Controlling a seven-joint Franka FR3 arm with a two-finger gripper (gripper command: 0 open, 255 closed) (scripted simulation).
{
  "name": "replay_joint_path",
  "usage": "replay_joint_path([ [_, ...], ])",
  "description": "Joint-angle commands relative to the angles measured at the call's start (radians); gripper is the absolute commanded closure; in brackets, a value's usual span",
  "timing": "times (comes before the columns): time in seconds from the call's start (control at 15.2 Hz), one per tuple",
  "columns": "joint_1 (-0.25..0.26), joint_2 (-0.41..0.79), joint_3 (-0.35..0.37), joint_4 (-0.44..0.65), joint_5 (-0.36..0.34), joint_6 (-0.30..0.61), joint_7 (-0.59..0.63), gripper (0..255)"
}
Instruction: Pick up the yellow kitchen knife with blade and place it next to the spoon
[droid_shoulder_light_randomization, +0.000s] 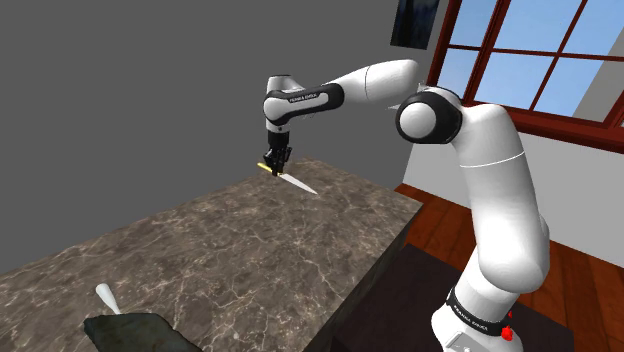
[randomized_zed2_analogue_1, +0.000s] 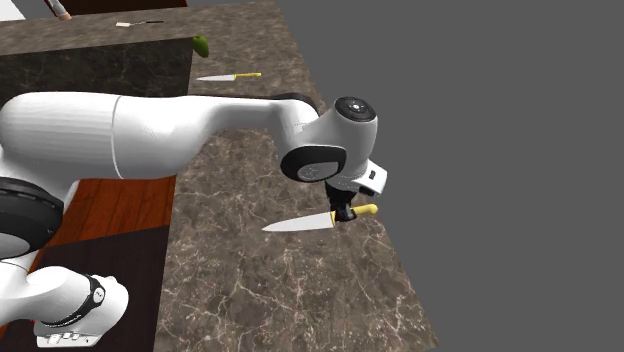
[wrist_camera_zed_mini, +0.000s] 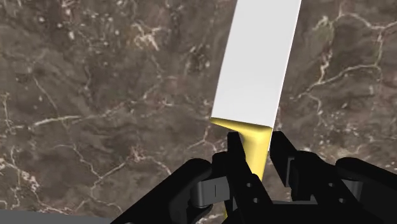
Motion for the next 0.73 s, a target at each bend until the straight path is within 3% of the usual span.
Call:
replay_joint_path([
  [0.0, 0.001, -0.006, 0.0, 0.018, 0.0, -0.024, 0.002, 255],
  [0.33, 0.001, -0.014, 0.001, 0.062, 0.0, -0.076, 0.002, 255],
  [0.66, 0.054, -0.166, 0.022, -0.176, -0.001, 0.011, 0.079, 255],
])
